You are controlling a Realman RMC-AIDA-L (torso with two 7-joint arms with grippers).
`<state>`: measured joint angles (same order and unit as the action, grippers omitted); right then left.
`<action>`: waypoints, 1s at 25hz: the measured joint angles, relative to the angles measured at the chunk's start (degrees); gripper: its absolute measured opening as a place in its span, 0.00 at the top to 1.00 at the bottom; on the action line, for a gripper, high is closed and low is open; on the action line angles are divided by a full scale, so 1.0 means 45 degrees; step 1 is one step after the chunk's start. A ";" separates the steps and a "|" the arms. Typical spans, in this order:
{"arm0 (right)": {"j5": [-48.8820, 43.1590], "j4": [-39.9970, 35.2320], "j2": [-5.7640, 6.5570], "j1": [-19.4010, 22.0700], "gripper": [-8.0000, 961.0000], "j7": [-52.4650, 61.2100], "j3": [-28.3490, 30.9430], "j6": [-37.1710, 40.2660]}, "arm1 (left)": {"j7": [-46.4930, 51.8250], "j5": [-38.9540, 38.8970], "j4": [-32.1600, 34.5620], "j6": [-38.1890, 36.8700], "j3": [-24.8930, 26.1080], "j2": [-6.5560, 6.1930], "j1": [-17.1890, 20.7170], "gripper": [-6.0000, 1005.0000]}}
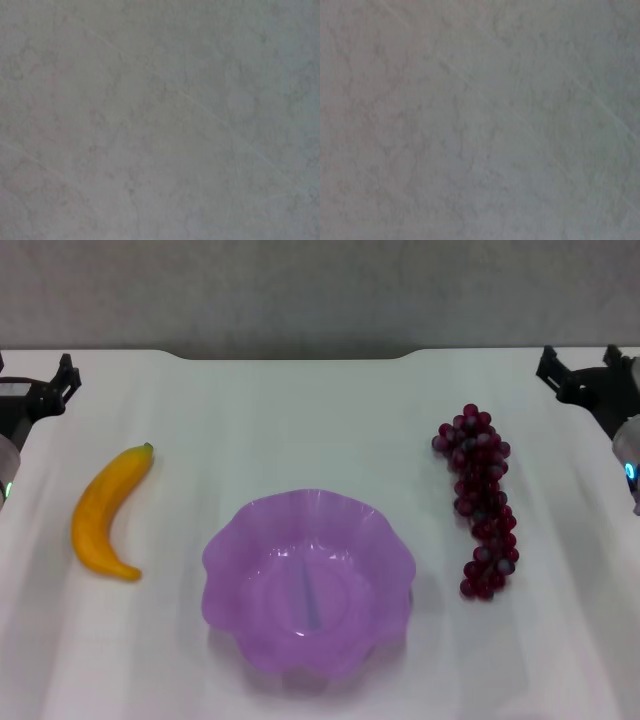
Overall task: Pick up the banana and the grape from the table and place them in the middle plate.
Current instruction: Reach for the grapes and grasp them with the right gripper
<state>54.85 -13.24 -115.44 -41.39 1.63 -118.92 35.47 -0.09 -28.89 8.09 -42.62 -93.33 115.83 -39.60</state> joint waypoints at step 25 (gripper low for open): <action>-0.0480 0.0022 0.0110 -0.1890 0.09 -0.0157 -0.0115 -0.6534 | 0.0005 0.0015 -0.0138 0.0062 -0.0097 0.0001 0.0143 0.12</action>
<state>52.69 -13.14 -114.94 -49.90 0.92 -119.44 6.07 -0.07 -28.83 7.47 -42.34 -93.77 115.84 -38.96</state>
